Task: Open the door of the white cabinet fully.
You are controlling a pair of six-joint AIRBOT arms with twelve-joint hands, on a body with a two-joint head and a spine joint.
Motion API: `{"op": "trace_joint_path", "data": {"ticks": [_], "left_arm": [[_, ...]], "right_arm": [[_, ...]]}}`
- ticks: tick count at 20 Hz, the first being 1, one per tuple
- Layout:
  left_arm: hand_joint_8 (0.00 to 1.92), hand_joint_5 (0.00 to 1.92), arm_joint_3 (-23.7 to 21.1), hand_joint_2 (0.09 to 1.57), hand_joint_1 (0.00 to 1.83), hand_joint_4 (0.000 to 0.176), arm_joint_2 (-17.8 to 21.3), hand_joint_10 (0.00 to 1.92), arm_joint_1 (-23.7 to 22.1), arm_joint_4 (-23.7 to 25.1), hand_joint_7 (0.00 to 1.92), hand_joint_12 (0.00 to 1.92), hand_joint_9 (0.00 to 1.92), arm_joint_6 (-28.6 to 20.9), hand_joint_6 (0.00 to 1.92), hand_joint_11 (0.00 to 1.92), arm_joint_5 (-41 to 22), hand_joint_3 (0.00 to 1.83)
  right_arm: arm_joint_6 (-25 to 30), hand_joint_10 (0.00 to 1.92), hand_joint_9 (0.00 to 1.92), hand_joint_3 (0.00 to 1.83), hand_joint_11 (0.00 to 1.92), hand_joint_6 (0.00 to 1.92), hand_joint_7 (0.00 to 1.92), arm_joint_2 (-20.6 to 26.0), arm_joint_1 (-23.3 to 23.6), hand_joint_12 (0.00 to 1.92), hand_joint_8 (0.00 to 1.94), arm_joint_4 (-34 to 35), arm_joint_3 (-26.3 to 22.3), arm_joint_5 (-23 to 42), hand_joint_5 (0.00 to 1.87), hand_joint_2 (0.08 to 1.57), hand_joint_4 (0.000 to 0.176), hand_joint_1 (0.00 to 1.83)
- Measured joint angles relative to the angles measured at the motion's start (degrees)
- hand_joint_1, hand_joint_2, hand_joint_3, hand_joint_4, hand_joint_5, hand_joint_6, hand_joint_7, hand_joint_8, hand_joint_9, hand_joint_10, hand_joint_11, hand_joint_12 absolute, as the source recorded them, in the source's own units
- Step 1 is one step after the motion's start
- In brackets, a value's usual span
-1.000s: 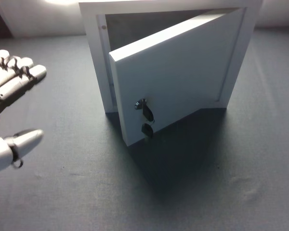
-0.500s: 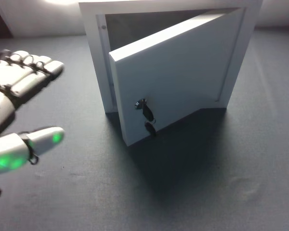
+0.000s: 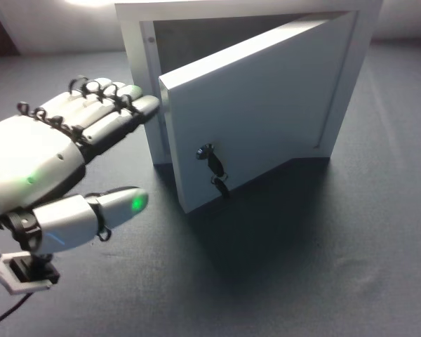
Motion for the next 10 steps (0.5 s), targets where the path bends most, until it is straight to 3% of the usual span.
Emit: {"op": "trace_joint_path", "data": {"ticks": [1, 3, 4, 8, 10], "left_arm": [[0.0, 0.0, 0.3, 1.38, 0.0, 0.0, -0.7, 0.0, -0.3, 0.2, 0.0, 0.0, 0.0, -0.1, 0.0, 0.0, 0.2, 0.01], [0.0, 0.0, 0.8, 1.4, 0.0, 0.0, -1.8, 0.0, -0.9, 0.6, 0.0, 0.01, 0.0, -0.1, 0.0, 0.02, 0.9, 0.01], [0.0, 0.0, 1.2, 1.39, 0.0, 0.0, -2.3, 0.0, -1.3, 0.5, 0.0, 0.02, 0.0, -0.1, 0.0, 0.04, 1.4, 0.01], [0.0, 0.0, 1.6, 1.42, 0.0, 0.0, -2.9, 0.0, -1.9, 0.2, 0.0, 0.02, 0.0, -0.5, 0.0, 0.05, 1.7, 0.02], [0.0, 0.0, 1.7, 1.41, 0.0, 0.0, -3.8, 0.0, -1.9, 0.6, 0.0, 0.02, 0.0, -1.1, 0.0, 0.05, 1.7, 0.01]], "right_arm": [[0.0, 0.0, 0.07, 0.0, 0.04, 0.0, 0.13, 0.0, 0.0, 0.01, 0.0, 0.1, 0.0, -0.1, 0.17, 1.42, 0.011, 0.43], [0.0, 0.0, 0.06, 0.0, 0.04, 0.0, 0.13, -0.1, 0.0, 0.01, 0.0, 0.1, 0.1, 0.0, 0.16, 1.42, 0.022, 0.44], [0.0, 0.0, 0.06, 0.0, 0.03, 0.0, 0.12, -0.2, 0.0, 0.0, 0.0, 0.1, 0.1, 0.0, 0.15, 1.43, 0.015, 0.44], [0.2, 0.0, 0.07, 0.0, 0.05, 0.0, 0.13, -0.3, 0.0, 0.01, 0.0, 0.2, 0.3, 0.0, 0.16, 1.43, 0.036, 0.41], [0.2, 0.0, 0.09, 0.0, 0.05, 0.0, 0.13, -0.4, 0.0, 0.01, 0.0, 0.0, 0.3, -0.1, 0.17, 1.43, 0.019, 0.43]]}}
